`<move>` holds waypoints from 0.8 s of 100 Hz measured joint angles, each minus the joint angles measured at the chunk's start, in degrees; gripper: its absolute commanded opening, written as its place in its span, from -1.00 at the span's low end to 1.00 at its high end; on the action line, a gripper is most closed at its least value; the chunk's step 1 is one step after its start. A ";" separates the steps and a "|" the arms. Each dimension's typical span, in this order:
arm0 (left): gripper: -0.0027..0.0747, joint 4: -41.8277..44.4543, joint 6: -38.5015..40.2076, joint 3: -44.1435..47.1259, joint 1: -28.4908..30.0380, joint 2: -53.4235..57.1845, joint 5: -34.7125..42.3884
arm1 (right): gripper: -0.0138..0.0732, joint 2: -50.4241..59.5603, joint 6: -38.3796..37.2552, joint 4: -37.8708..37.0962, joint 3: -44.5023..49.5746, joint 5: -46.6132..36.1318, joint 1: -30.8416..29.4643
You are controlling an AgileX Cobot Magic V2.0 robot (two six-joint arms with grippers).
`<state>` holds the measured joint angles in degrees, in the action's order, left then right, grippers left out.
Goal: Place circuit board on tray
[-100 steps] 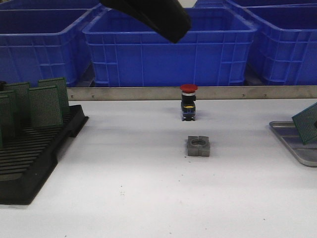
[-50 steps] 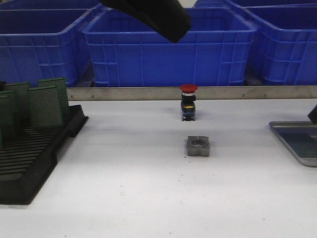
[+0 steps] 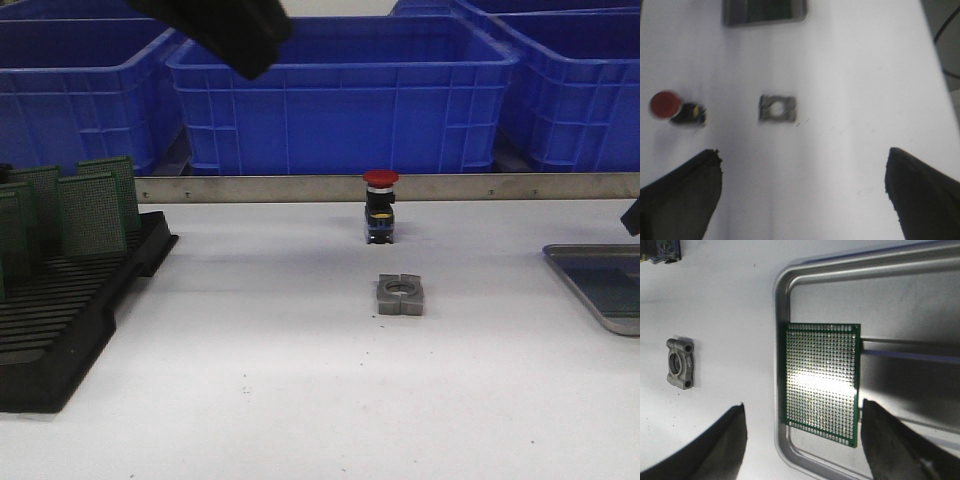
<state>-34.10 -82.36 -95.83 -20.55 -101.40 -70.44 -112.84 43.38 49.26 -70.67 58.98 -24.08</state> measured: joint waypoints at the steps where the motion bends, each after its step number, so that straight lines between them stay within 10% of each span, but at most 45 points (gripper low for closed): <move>1: 0.67 0.34 0.00 0.00 0.33 0.00 0.00 | 0.49 0.00 0.00 0.00 0.00 0.00 0.00; 36: 0.67 13.66 -0.23 -0.58 13.59 -0.75 -0.25 | 0.49 0.00 0.00 0.00 0.00 0.00 0.00; 80: 0.67 22.83 -0.58 -0.67 15.33 -8.37 1.18 | 0.49 0.00 0.00 0.00 0.00 0.00 0.00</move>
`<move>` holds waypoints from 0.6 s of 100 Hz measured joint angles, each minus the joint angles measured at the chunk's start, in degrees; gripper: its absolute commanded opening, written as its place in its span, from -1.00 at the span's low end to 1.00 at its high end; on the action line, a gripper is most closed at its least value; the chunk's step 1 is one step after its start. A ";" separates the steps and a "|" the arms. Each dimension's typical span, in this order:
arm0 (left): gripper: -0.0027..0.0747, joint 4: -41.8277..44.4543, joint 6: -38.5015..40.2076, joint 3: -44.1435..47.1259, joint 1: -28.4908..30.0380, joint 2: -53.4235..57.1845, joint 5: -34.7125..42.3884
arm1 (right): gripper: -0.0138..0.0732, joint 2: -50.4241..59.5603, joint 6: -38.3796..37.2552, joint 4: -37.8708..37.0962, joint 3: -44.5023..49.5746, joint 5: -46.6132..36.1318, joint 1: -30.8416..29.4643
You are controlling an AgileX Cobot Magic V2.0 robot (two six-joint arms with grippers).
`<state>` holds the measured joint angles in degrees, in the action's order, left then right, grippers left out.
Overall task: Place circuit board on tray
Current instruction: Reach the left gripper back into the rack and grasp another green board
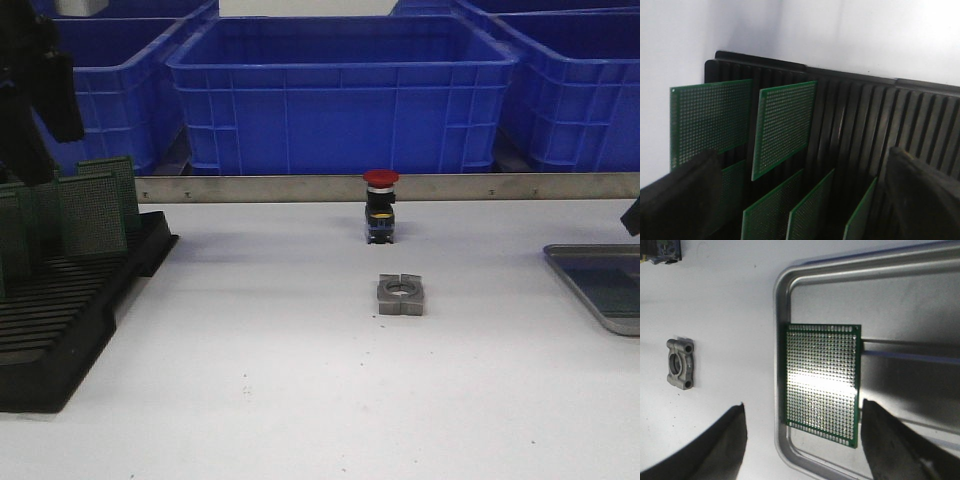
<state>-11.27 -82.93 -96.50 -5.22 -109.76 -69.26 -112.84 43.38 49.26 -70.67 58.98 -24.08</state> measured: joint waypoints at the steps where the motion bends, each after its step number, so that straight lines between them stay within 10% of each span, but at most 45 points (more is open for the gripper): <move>1: 0.67 0.13 0.00 0.00 0.00 -0.27 0.09 | 0.49 0.00 0.00 0.00 0.00 0.00 0.00; 60: 0.67 0.86 0.00 -0.04 0.00 -6.39 4.76 | 0.49 0.00 0.00 0.00 -0.04 0.21 0.00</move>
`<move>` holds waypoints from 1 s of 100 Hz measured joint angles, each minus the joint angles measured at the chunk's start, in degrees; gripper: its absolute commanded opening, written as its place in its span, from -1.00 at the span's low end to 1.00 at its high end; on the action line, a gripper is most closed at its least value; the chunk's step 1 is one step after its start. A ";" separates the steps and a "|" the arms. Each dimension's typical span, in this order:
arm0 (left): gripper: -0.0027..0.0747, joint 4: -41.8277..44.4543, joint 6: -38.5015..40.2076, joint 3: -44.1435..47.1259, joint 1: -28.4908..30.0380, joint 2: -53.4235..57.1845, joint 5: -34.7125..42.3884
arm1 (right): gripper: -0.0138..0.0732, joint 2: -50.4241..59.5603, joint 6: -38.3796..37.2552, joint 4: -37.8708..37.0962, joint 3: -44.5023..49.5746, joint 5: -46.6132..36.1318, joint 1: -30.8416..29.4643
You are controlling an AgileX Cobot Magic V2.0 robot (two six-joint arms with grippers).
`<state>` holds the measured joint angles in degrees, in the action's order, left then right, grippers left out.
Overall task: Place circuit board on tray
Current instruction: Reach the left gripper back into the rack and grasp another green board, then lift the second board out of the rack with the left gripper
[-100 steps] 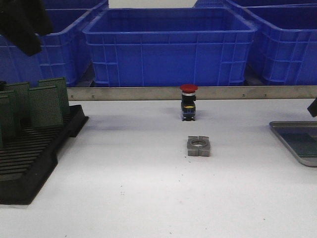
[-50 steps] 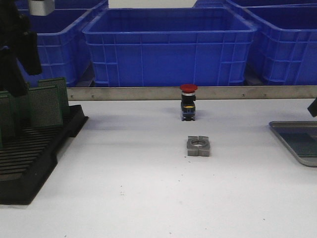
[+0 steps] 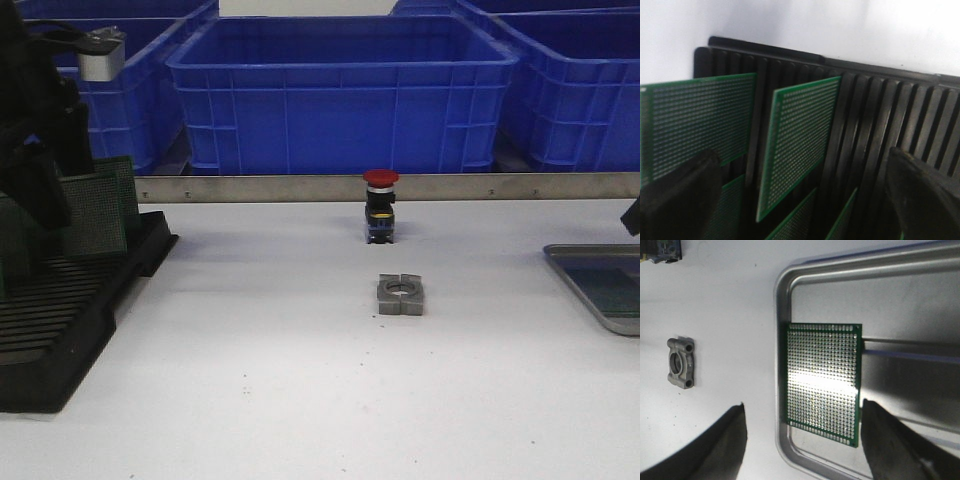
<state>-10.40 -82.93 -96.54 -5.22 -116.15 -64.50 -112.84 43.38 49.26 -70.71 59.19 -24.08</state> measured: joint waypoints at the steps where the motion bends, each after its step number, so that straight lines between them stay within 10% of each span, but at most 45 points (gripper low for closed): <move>1: 0.67 0.00 0.00 0.00 0.00 -0.01 0.00 | 0.49 0.00 0.00 0.00 0.00 0.00 0.00; 17: 0.42 0.00 0.00 0.00 0.00 -0.29 -0.50 | 0.49 0.00 0.00 0.00 0.00 0.09 0.00; 41: -0.99 0.00 0.00 0.00 0.00 -0.29 -0.60 | 0.49 0.00 0.00 0.00 0.00 0.21 0.00; 100: -0.98 0.24 -0.09 -7.22 0.00 0.13 -5.40 | 0.49 0.00 0.00 0.00 0.00 0.32 0.00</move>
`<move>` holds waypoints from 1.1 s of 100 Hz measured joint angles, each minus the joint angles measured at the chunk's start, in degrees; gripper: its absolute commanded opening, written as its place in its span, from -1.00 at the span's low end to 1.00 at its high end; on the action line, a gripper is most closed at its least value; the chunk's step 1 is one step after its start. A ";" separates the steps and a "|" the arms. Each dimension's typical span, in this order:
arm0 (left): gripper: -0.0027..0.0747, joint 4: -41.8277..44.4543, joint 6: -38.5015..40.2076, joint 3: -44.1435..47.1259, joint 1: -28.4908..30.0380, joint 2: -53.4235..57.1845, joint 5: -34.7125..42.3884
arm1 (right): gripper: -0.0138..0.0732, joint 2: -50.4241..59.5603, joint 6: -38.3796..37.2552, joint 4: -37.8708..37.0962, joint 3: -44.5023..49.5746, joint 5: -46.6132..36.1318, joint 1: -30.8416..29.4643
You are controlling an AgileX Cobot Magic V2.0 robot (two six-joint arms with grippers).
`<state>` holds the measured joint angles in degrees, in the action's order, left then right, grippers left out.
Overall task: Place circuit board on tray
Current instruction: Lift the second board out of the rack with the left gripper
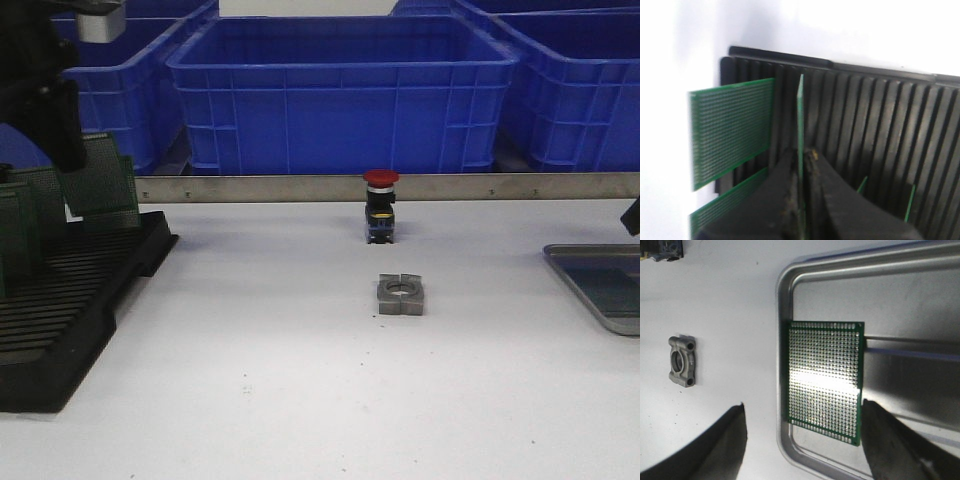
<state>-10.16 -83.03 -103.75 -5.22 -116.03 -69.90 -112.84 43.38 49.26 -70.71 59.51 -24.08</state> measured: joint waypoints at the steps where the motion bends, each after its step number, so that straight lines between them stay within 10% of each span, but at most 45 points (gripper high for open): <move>1: -0.98 0.00 0.00 -0.24 0.00 0.01 0.00 | 0.49 0.00 0.00 0.00 0.00 0.00 0.00; 44: -0.98 -23.82 2.80 -0.69 -3.23 9.05 -0.77 | 0.49 0.00 0.00 0.00 -0.09 0.31 0.00; 110: -0.98 -26.05 5.30 1.53 -21.60 9.30 -0.96 | 0.49 0.12 8.01 5.33 -0.09 3.05 0.00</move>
<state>-36.21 -77.73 -102.23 -26.82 -106.72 -70.86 -112.72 51.39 54.58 -70.80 62.56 -24.08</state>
